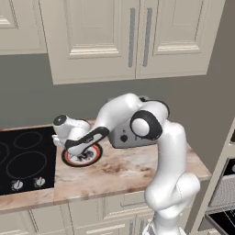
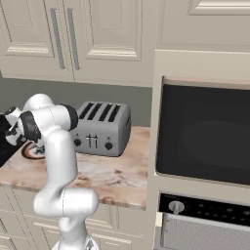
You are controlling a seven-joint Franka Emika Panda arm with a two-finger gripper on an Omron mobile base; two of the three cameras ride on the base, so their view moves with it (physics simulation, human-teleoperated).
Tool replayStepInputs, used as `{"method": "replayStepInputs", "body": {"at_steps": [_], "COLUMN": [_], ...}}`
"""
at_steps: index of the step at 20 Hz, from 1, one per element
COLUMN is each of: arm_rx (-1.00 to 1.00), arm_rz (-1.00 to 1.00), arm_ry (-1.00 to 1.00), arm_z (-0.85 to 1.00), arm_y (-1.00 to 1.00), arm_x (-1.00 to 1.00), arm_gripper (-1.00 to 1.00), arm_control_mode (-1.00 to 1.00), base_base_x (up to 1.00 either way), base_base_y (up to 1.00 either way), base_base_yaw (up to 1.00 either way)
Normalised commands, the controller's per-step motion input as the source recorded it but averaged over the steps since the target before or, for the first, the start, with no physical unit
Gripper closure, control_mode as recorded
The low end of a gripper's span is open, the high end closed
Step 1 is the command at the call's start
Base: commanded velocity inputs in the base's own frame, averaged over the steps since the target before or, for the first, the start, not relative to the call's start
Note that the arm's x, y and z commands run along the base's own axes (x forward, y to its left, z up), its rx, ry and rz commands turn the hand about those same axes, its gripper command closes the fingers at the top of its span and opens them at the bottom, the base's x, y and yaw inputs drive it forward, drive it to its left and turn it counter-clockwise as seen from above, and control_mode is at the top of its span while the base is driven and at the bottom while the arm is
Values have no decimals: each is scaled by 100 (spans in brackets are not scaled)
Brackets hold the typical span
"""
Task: Place the fish on the bottom rack of the oven, and slide the tray back inside. Close the oven door.
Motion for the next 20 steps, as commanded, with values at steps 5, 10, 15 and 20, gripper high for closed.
{"method": "replayStepInputs", "body": {"at_steps": [5, 10, 15, 20], "arm_rx": [-2, 0, 7, 15], "arm_rz": [-9, -4, 0, 0], "arm_ry": [11, 0, 0, 0], "arm_z": [-35, 2, 70, 100], "arm_y": [-9, -35, -48, -42], "arm_x": [20, -4, -28, -52], "arm_gripper": [100, 100, 100, 100], "arm_control_mode": [-100, -100, -100, -100], "base_base_x": [0, 0, 0, 0], "base_base_y": [0, 0, 0, 0], "base_base_yaw": [0, 0, 0, 0]}}
